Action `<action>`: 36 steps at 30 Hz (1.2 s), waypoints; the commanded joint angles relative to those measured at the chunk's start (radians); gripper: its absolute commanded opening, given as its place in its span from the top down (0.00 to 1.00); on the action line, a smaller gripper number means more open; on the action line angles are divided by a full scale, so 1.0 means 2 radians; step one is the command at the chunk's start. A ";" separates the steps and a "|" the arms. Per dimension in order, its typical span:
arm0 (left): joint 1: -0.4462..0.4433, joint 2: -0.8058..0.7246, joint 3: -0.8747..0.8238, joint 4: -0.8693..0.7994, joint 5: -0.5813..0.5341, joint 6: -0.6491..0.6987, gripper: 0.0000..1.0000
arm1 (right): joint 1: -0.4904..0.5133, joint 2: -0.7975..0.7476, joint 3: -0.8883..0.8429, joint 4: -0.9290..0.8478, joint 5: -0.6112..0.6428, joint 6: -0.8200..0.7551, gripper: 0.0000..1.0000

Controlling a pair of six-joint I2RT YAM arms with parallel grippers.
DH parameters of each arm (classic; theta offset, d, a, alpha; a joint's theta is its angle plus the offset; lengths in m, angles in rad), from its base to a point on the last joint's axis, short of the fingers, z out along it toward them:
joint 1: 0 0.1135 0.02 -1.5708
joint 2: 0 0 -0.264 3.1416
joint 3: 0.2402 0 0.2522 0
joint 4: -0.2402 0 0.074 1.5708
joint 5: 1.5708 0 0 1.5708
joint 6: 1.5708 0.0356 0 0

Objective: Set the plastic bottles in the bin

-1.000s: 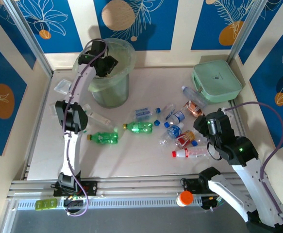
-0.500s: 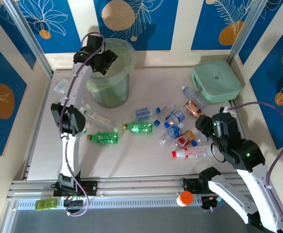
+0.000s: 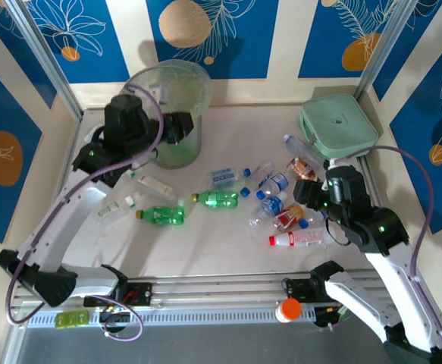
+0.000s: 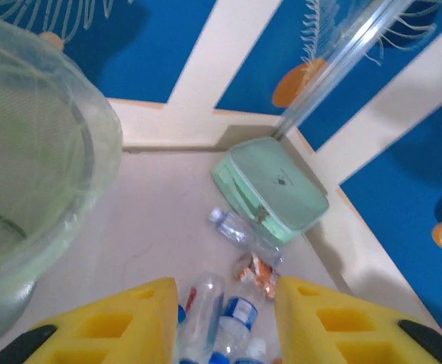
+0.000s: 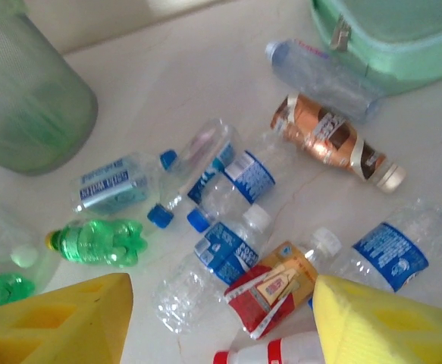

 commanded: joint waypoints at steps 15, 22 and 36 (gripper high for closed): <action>-0.010 -0.137 -0.353 0.045 -0.007 -0.081 0.01 | -0.102 0.068 -0.139 -0.063 -0.100 0.428 0.23; -0.035 -0.142 -0.378 0.050 -0.011 -0.083 0.01 | -0.178 0.095 -0.176 -0.037 -0.114 0.428 0.17; -0.056 -0.155 -0.371 0.035 -0.044 -0.048 0.01 | -0.209 0.127 -0.244 0.023 -0.112 0.421 0.07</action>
